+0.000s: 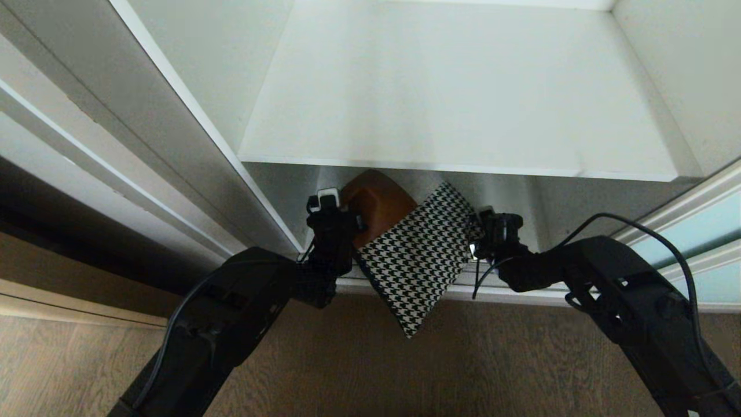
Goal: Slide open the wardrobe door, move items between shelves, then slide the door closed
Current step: Place the pillow on the lower shelf
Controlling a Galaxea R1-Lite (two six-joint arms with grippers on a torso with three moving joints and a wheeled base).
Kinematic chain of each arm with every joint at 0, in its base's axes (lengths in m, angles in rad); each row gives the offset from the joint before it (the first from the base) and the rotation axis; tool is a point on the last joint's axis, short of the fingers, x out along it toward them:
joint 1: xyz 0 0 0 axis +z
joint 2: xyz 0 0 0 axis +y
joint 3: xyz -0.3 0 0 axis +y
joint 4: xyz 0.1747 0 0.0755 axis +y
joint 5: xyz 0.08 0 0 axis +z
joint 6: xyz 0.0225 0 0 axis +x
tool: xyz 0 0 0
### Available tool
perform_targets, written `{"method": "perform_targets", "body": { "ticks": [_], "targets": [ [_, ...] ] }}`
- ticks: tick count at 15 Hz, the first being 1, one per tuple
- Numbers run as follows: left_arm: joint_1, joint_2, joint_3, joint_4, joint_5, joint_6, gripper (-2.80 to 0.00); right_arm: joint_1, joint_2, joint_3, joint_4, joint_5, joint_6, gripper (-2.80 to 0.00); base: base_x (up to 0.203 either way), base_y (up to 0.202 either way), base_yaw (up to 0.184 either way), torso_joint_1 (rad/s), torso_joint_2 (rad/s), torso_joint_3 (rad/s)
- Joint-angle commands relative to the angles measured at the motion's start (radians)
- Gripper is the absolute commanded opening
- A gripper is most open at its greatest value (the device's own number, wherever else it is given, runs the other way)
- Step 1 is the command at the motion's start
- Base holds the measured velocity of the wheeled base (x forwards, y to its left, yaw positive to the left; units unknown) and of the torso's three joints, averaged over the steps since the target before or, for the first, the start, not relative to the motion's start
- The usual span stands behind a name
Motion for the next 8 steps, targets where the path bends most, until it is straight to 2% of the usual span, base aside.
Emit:
{"method": "perform_targets", "body": {
  "ticks": [1,5,8],
  "targets": [
    [0.0,0.036,-0.001,-0.019,0.001,0.038,-2.8,-0.015,-0.004,0.003,-0.004,0.001,0.002,-2.8,0.0,0.0,0.0,0.0,0.0,0.0],
    [0.0,0.039,-0.003,-0.01,0.001,0.039,-2.8,-0.008,-0.019,0.097,0.02,0.015,0.007,-2.8,0.0,0.0,0.0,0.0,0.0,0.0],
    [-0.002,0.038,-0.003,-0.015,0.001,0.031,-2.8,0.002,-0.039,0.183,0.075,0.09,0.011,-2.8,0.0,0.0,0.0,0.0,0.0,0.0]
  ]
}}
